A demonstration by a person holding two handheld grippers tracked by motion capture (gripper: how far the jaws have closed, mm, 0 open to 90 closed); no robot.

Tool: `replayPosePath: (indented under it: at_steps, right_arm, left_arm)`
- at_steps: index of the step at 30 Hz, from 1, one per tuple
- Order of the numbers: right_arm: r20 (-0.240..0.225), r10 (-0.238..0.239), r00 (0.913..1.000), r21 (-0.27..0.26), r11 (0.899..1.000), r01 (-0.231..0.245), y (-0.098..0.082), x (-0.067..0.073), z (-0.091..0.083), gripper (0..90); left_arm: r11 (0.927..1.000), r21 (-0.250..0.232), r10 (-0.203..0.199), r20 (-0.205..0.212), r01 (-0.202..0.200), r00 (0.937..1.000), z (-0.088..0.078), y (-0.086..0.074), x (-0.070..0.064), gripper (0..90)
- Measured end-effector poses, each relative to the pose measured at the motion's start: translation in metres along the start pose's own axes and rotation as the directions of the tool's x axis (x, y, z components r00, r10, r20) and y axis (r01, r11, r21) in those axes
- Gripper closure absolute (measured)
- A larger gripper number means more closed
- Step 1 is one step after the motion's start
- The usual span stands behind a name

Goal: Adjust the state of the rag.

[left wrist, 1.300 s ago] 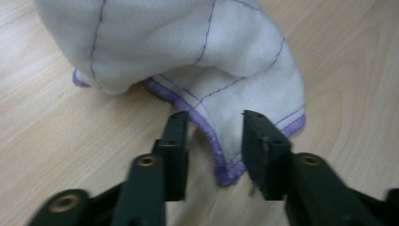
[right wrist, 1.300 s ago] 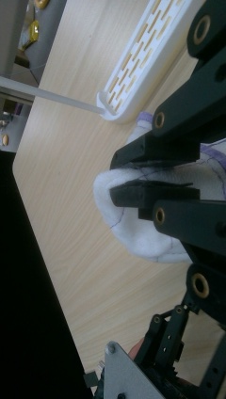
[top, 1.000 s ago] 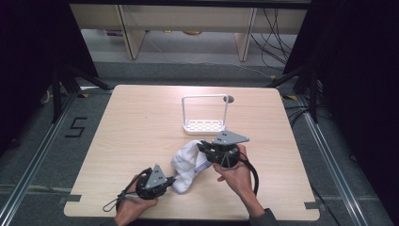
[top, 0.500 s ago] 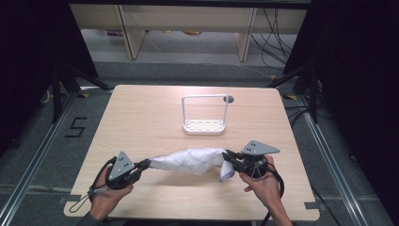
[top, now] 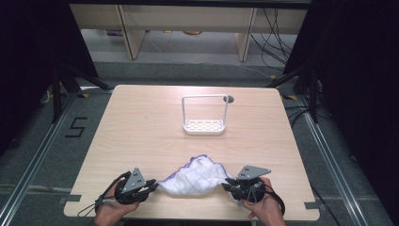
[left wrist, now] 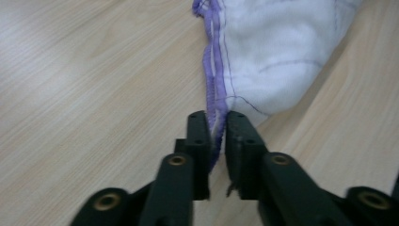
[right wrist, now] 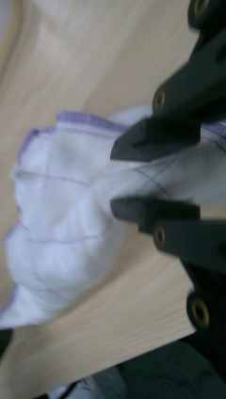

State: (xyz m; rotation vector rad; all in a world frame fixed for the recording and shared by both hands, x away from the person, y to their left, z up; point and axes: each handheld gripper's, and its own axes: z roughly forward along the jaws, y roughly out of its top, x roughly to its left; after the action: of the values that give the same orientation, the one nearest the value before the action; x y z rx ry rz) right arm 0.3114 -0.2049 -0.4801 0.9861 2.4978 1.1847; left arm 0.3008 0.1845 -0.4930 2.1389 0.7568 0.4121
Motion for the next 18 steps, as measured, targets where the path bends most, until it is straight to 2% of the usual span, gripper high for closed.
replayPosePath:
  at_steps: [1,2,3,4,5,6,7,8,9,10,11,12,13,14,16,17,18]
  right_arm:
    - [0.014,0.035,0.9993,-0.025,0.999,-0.035,0.003,-0.002,-0.004,59.9]
    - [0.014,0.035,0.9993,-0.025,0.999,-0.035,0.003,-0.002,-0.004,59.9]
    - [0.013,0.089,0.9959,-0.094,0.992,-0.088,0.010,-0.008,-0.013,57.9]
    - [0.038,0.102,0.9940,-0.114,0.989,-0.098,0.015,-0.012,-0.017,55.9]
    - [0.059,0.125,0.9904,-0.131,0.985,-0.116,0.019,-0.014,-0.019,54.2]
    - [0.059,0.125,0.9904,-0.131,0.985,-0.116,0.019,-0.014,-0.019,54.2]
    - [0.067,0.129,0.9893,-0.139,0.983,-0.119,0.028,-0.021,-0.017,52.4]
    - [0.062,0.149,0.9869,-0.147,0.979,-0.138,0.032,-0.023,-0.013,50.9]
    - [0.069,0.129,0.9893,-0.133,0.984,-0.119,0.036,-0.027,-0.007,49.5]
    - [0.066,0.134,0.9887,-0.099,0.987,-0.127,0.039,-0.027,-0.002,49.2]
    - [0.071,0.124,0.9898,-0.083,0.990,-0.118,0.041,-0.027,0.006,48.4]
    - [0.071,0.124,0.9898,-0.083,0.990,-0.118,0.041,-0.027,0.006,48.4]
    - [0.059,0.131,0.9897,-0.026,0.991,-0.130,0.043,-0.027,0.022,47.1]
    - [0.054,0.129,0.9902,-0.001,0.992,-0.129,0.043,-0.027,0.026,46.4]
    - [0.059,0.134,0.9892,0.002,0.991,-0.134,0.043,-0.025,0.033,44.6]
    - [0.057,0.144,0.9879,0.045,0.988,-0.147,0.044,-0.024,0.039,43.7]
    - [0.062,0.133,0.9892,0.030,0.990,-0.135,0.042,-0.025,0.044,46.1]
  left_arm:
    - [1.0000,0.000,0.000,0.000,0.000,1.0000,0.000,0.000,0.000,61.6]
    - [0.9993,-0.028,-0.025,0.003,0.025,0.9997,-0.001,0.002,0.002,61.6]
    - [0.9963,-0.063,-0.058,-0.003,0.058,0.9983,-0.004,0.010,0.006,56.7]
    - [0.9963,-0.063,-0.058,-0.003,0.058,0.9983,-0.004,0.010,0.006,53.8]
    - [0.9898,-0.100,-0.101,0.012,0.101,0.9948,0.000,0.019,0.010,51.0]
    - [0.9898,-0.100,-0.101,0.012,0.101,0.9948,0.000,0.019,0.010,48.9]
    - [0.9902,-0.098,-0.098,0.020,0.099,0.9950,0.004,0.027,0.012,48.1]
    - [0.9935,-0.081,-0.079,0.014,0.080,0.9968,0.006,0.032,0.012,46.8]
    - [0.9948,-0.071,-0.072,0.016,0.073,0.9973,0.009,0.035,0.012,44.8]
    - [0.9925,-0.086,-0.085,0.026,0.087,0.9960,0.014,0.037,0.011,43.9]
    - [0.9918,-0.085,-0.093,0.033,0.095,0.9951,0.017,0.038,0.011,42.9]
    - [0.9918,-0.085,-0.093,0.033,0.095,0.9951,0.017,0.038,0.011,41.5]
    - [0.9932,-0.063,-0.096,0.038,0.098,0.9947,0.020,0.038,0.010,40.9]
    - [0.9940,-0.059,-0.091,0.036,0.093,0.9952,0.021,0.037,0.010,40.5]
    - [0.9921,-0.072,-0.100,0.036,0.102,0.9944,0.022,0.036,0.009,39.6]
    - [0.9951,-0.045,-0.087,0.032,0.088,0.9957,0.020,0.035,0.013,38.9]
    - [0.9951,-0.045,-0.087,0.032,0.088,0.9957,0.020,0.035,0.013,38.6]
